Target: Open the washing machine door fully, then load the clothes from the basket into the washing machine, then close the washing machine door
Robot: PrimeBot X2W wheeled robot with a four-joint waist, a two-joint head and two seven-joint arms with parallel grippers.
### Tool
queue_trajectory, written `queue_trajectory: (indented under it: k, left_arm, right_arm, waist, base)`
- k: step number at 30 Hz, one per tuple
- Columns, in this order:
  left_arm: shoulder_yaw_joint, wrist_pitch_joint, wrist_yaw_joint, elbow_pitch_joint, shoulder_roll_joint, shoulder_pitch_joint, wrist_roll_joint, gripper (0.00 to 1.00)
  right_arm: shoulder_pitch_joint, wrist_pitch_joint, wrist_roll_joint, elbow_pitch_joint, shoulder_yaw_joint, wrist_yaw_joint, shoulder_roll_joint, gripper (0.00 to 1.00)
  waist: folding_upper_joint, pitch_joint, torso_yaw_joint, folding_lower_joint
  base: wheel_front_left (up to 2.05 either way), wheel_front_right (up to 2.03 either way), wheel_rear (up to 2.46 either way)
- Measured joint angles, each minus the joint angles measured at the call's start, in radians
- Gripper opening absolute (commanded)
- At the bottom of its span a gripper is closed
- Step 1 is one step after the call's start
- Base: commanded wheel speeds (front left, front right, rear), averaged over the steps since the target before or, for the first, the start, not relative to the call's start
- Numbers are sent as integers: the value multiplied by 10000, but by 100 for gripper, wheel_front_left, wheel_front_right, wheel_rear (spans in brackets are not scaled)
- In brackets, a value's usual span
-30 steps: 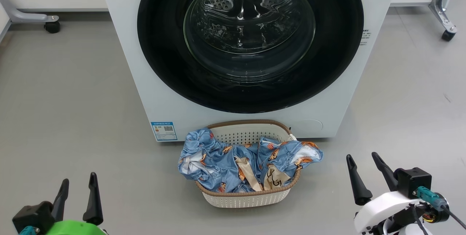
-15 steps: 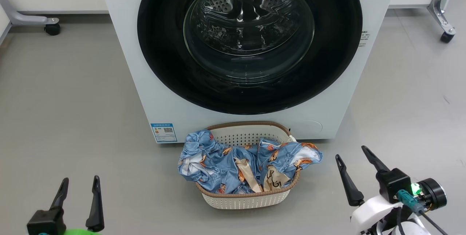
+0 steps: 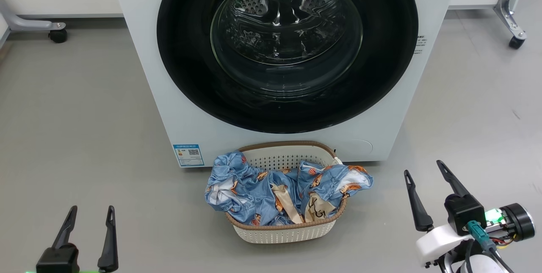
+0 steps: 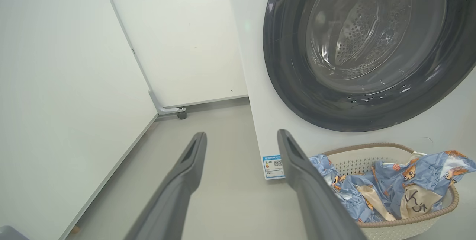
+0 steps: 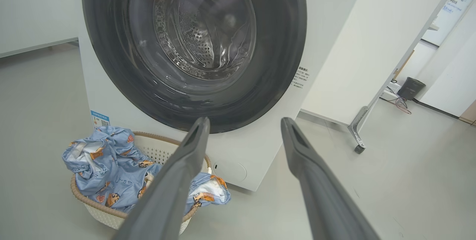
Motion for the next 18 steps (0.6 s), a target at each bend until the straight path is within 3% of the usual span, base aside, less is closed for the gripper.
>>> queue_trajectory:
  k: [18]
  left_arm:
    - [278, 0, -54, -27, -113, 34, -2, 100]
  right_arm:
    - [314, 0, 238, -86, -876, -234, 27, 100]
  waist:
    - [0, 49, -189, 0]
  base:
    - [0, 0, 0]
